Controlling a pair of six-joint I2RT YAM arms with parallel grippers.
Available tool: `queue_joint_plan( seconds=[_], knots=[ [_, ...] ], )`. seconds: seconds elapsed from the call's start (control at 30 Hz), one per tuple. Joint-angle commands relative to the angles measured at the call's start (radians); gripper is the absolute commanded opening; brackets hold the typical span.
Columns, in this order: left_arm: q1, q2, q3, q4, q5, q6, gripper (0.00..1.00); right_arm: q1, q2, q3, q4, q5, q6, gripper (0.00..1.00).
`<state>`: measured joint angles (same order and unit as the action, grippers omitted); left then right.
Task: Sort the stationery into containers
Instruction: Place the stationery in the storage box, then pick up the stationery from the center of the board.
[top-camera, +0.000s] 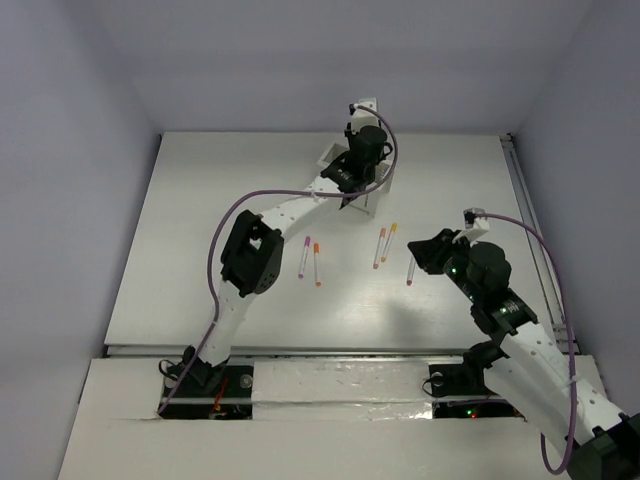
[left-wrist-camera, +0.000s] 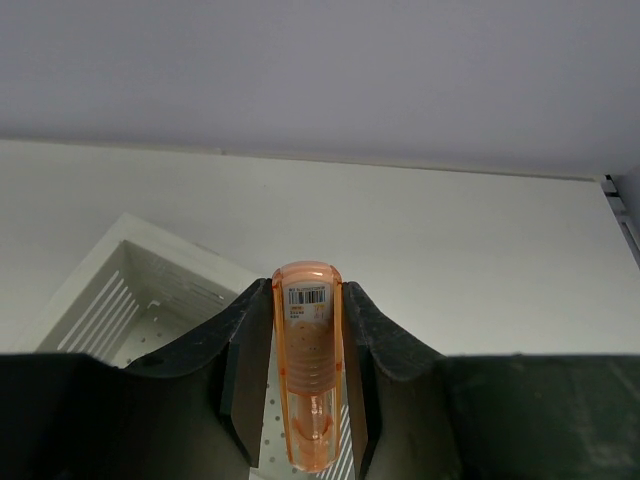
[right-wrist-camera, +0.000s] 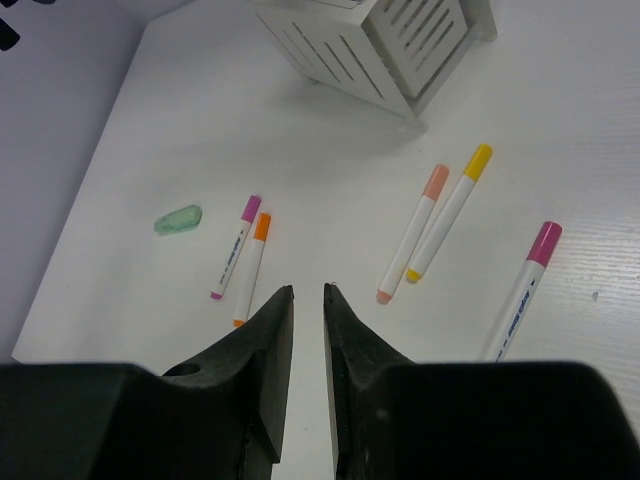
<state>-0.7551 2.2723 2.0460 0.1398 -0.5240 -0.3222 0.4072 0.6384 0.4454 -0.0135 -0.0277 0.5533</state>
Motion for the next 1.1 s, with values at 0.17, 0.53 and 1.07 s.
queue_joint_plan(
  seconds=[0.17, 0.53, 1.07],
  knots=[
    [-0.01, 0.016, -0.007, 0.092, -0.036, 0.06, 0.21, 0.008, 0.01, 0.006, 0.066, -0.015, -0.018, 0.24],
    [-0.01, -0.172, -0.148, 0.127, -0.014, 0.138, 0.71, 0.008, 0.024, 0.003, 0.073, -0.015, -0.016, 0.24],
    [0.078, -1.034, -1.279, -0.106, -0.099, -0.575, 0.0, 0.008, 0.044, 0.022, 0.06, -0.071, -0.029, 0.11]
  ],
)
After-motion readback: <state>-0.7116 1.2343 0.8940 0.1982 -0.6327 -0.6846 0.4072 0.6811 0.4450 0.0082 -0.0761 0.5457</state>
